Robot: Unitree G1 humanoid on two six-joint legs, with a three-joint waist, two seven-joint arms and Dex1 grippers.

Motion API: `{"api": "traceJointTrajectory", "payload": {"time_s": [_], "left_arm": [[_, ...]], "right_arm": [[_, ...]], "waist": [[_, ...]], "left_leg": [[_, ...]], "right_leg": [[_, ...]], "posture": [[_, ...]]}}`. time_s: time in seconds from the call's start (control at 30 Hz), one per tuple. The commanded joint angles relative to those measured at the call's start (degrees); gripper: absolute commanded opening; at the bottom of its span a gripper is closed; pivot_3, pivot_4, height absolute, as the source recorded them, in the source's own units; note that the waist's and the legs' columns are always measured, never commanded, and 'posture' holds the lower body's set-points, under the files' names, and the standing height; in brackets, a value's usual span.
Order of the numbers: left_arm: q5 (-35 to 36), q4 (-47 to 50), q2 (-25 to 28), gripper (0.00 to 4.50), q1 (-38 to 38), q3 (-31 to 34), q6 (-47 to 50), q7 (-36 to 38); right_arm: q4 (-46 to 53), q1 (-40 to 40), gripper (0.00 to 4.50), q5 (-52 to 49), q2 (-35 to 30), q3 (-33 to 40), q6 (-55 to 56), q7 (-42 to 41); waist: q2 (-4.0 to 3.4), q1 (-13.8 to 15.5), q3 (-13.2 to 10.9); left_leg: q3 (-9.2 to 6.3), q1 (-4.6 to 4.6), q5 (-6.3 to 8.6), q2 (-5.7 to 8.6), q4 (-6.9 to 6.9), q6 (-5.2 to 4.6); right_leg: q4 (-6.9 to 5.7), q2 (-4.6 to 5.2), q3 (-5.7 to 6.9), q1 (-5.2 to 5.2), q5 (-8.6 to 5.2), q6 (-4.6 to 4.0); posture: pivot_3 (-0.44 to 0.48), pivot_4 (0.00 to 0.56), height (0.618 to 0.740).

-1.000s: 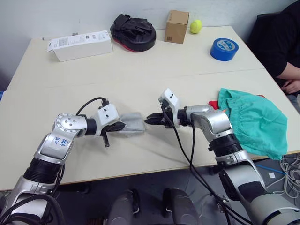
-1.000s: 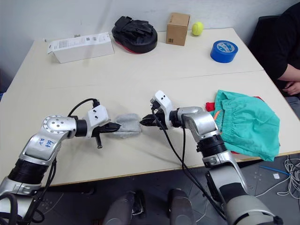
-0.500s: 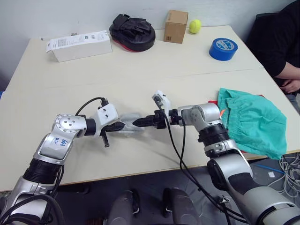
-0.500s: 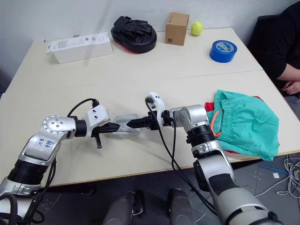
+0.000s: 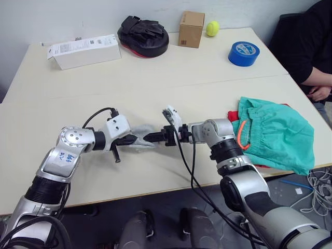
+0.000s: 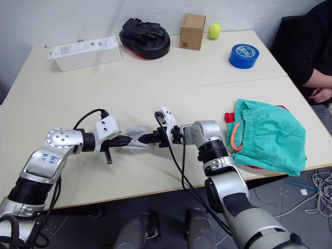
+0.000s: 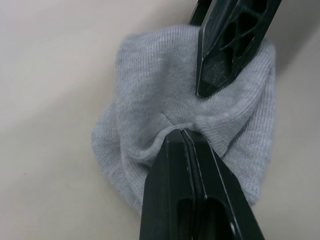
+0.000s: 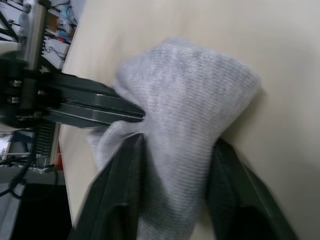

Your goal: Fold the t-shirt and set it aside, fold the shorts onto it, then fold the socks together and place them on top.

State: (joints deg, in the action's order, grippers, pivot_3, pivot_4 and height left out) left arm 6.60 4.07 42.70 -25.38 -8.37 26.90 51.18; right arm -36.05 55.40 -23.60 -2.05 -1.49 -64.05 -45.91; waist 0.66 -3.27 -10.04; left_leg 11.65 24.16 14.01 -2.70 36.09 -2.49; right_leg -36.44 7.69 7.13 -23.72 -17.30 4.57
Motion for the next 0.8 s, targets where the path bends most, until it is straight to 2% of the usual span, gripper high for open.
{"api": "traceJointTrajectory", "payload": {"time_s": [0.03, 0.1, 0.23, 0.27, 0.4, 0.47, 0.6, 0.7, 0.8], "left_arm": [[-0.86, -0.27, -0.41, 0.0, 1.26, -0.44, 0.45, -0.58], [-0.76, -0.34, -0.51, 0.0, 1.24, -0.41, 0.32, -0.63], [0.49, -0.34, -1.5, 0.0, 0.78, 0.8, 0.52, -1.06], [1.45, -0.13, -1.99, 0.39, 0.62, 1.66, 1.05, -1.0], [10.27, 4.24, -4.59, 1.42, -0.56, 7.52, 7.81, 0.45], [12.91, 6.38, -4.61, 2.1, -0.89, 9.23, 9.66, 0.93], [19.87, 12.17, -4.57, 3.39, -0.69, 12.62, 13.27, 2.09], [23.99, 16.1, -4.98, 4.35, -1.23, 14.2, 15.74, 1.15], [26.6, 18.41, -5.7, 4.47, -2.26, 14.22, 17.15, 0.07]], "right_arm": [[-0.15, -1.82, 0.33, -0.81, 0.69, 0.55, -0.84, 1.04], [0.78, -2.29, 0.02, -1.14, 0.62, 0.58, -0.72, 1.24], [3.98, -3.31, 0.02, -2.33, 0.29, 1.38, -1.6, 1.75], [4.95, -3.62, 0.0, -2.69, 0.14, 1.73, -1.93, 1.94], [12.32, -5.71, 0.0, -4.81, -1.84, 3.11, -4.76, 2.56], [16.89, -6.82, 0.0, -6.65, -3.33, 5.01, -7.34, 3.51], [28.52, -9.78, 0.0, -11.82, -9.25, 11.4, -15.15, 5.33], [35.86, -10.78, 0.0, -16.23, -15.42, 20.2, -22.48, 6.46], [38.54, -10.93, 0.0, -19.58, -23.41, 28.29, -27.65, 6.37]], "waist": [[0.04, -0.01, 0.04], [0.06, -0.01, 0.06], [0.05, 0.02, 0.06], [0.06, 0.11, 0.06], [0.04, 0.23, 0.04], [0.04, 0.23, 0.01], [0.01, 0.27, -0.05], [0.02, 0.27, -0.07], [-0.01, 0.46, -0.1]], "left_leg": [[0.0, -0.01, -0.01, 0.0, 0.01, 0.01], [0.0, -0.03, -0.02, -0.01, 0.01, 0.03], [0.0, -0.03, -0.01, -0.01, -0.02, 0.06], [0.0, -0.02, -0.01, -0.01, -0.04, 0.06], [-0.01, 0.1, -0.01, 0.0, -0.09, 0.06], [-0.02, 0.17, 0.01, 0.01, -0.1, 0.04], [-0.03, 0.46, 0.02, 0.01, -0.08, -0.07], [-0.04, 0.54, -0.09, 0.0, -0.06, -0.33], [-0.05, 0.54, -0.09, -0.01, -0.04, -0.33]], "right_leg": [[0.0, 0.0, 0.0, 0.01, 0.0, 0.0], [0.0, 0.01, -0.02, 0.03, 0.0, -0.03], [0.03, 0.04, -0.05, 0.0, 0.01, -0.05], [0.03, 0.04, -0.05, -0.02, 0.01, -0.05], [0.08, 0.07, -0.04, -0.11, 0.01, -0.06], [0.13, 0.06, -0.03, -0.13, 0.01, -0.06], [0.29, 0.0, 0.04, -0.25, 0.02, -0.04], [0.44, -0.04, 0.09, -0.24, 0.04, -0.01], [0.48, -0.09, 0.1, -0.23, 0.04, -0.01]], "posture": [[0.0, 0.15, 0.74], [0.0, 0.15, 0.74], [0.0, 0.15, 0.74], [0.0, 0.15, 0.74], [0.0, 0.15, 0.74], [0.0, 0.15, 0.74], [0.0, 0.15, 0.74], [0.0, 0.15, 0.74], [0.0, 0.15, 0.74]]}}
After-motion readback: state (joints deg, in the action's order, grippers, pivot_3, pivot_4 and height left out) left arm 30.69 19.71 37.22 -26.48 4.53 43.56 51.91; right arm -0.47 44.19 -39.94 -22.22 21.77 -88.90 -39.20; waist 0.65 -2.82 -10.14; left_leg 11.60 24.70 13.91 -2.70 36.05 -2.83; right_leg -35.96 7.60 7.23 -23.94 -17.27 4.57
